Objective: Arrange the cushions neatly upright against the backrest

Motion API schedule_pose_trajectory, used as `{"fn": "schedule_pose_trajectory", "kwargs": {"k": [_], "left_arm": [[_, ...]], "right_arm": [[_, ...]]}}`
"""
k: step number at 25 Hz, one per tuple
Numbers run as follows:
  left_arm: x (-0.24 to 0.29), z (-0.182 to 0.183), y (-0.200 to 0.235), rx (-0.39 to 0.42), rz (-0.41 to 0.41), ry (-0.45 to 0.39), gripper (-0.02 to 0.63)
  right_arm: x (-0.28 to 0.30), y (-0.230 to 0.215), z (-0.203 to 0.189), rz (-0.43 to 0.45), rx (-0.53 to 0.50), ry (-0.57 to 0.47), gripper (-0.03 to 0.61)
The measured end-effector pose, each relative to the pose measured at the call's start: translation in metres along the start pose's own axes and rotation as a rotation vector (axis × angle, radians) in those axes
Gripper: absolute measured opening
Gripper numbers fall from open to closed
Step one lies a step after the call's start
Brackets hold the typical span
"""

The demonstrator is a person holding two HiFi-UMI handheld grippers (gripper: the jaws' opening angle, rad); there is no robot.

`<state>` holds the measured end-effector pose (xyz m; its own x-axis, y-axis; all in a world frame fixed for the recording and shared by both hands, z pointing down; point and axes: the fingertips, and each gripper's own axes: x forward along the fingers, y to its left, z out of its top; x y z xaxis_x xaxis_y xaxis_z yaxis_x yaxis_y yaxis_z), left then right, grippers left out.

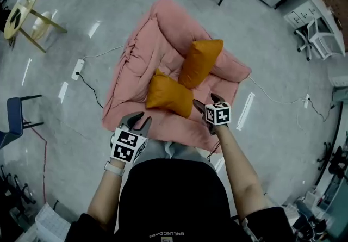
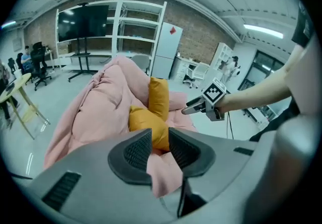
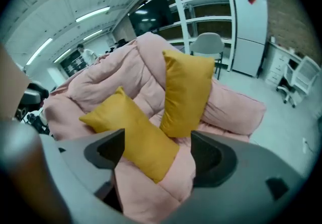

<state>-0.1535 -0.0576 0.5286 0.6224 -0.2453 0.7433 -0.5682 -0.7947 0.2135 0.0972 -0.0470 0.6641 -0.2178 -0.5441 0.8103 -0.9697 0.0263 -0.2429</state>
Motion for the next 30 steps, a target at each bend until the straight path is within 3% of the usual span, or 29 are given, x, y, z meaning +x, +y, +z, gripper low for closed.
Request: {"fn": "schedule_pose_trajectory", "kwargs": {"k": [7, 11, 23, 30], "left_arm": [[0.013, 0.009, -0.019, 0.046, -0.131, 0.040, 0.112], [0.013, 0.009, -0.023, -0.010, -0.145, 0.049, 0.112], [0.020, 0.008, -0.049, -0.181, -0.002, 0.100, 0.112], [0.019, -0.007, -0.056, -0.212, 0.052, 0.149, 0.112]], "right_arm": [[-0.024, -0.041, 0.029, -0.114, 0.163, -0.095, 0.394], [-0.011, -0.056, 0.049, -0.117, 0.197, -0.129, 0.394], [0.068, -0.123, 0.083, -0.036, 0.157, -0.112, 0.414], [0.112, -0.126, 0.096, 0.047, 0.192, -0.148, 0.426]]}}
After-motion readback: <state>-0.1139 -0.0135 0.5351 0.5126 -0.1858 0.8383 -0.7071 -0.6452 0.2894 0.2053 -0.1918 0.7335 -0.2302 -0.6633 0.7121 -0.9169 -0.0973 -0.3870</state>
